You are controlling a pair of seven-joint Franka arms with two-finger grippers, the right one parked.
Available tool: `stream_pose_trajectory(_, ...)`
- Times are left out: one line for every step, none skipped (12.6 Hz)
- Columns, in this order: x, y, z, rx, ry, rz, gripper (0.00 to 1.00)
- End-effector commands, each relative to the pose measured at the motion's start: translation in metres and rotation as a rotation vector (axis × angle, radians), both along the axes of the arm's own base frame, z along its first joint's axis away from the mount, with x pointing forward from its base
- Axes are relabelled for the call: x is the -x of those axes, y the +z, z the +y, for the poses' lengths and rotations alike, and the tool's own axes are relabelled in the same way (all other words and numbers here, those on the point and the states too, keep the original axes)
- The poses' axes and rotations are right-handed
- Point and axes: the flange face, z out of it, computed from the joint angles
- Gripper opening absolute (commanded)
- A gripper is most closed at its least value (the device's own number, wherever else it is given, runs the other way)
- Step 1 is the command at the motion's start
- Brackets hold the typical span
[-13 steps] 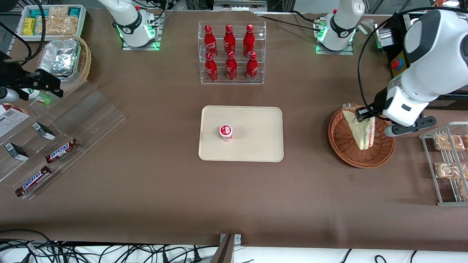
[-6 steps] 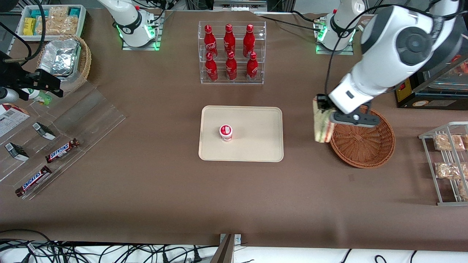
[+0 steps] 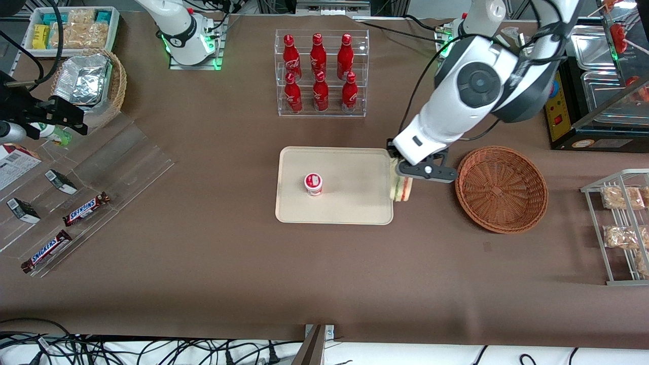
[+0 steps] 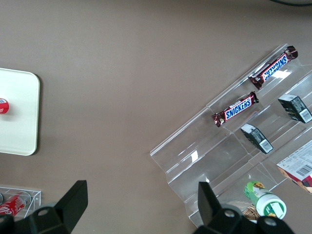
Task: Place sandwich from basket to tray
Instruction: 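Carry the sandwich over the cream tray beside the yogurt cup, then lower the sandwich onto the tray and open the left gripper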
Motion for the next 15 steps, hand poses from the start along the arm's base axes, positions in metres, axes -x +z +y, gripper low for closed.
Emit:
stream_pose_trajectory(0.007, -0.035, -0.026, -0.022, 0.045, -0.043, 0.0)
stream_pose_trajectory(0.009, -0.051, -0.028, -0.017, 0.056, -0.042, 0.0)
stream_pose_trajectory(0.016, -0.065, -0.035, -0.015, 0.044, -0.044, 0.0)
stream_pose_trajectory(0.026, -0.08, -0.042, -0.033, 0.02, -0.052, 0.0)
stream_pose_trajectory(0.03, -0.095, -0.043, -0.045, 0.021, -0.059, 0.0)
stream_pose_trajectory(0.037, -0.111, -0.052, -0.05, 0.004, -0.065, 0.0)
stream_pose_trajectory(0.042, -0.127, -0.059, -0.058, -0.004, -0.066, 0.0)
stream_pose_trajectory(0.044, -0.142, -0.063, -0.078, -0.009, -0.07, 0.0)
stream_pose_trajectory(0.05, -0.156, -0.071, -0.095, -0.017, -0.077, 0.0)
stream_pose_trajectory(0.053, -0.17, -0.075, -0.108, -0.019, -0.08, 0.0)
stream_pose_trajectory(0.056, -0.184, -0.078, -0.121, -0.025, -0.085, 0.0)
stream_pose_trajectory(0.058, -0.193, -0.08, -0.133, -0.024, -0.096, 0.0)
stream_pose_trajectory(0.059, -0.2, -0.079, -0.146, -0.024, -0.097, 0.0)
stream_pose_trajectory(0.063, -0.207, -0.083, -0.149, -0.027, -0.087, 0.0)
stream_pose_trajectory(0.066, -0.209, -0.086, -0.151, -0.034, -0.086, 0.0)
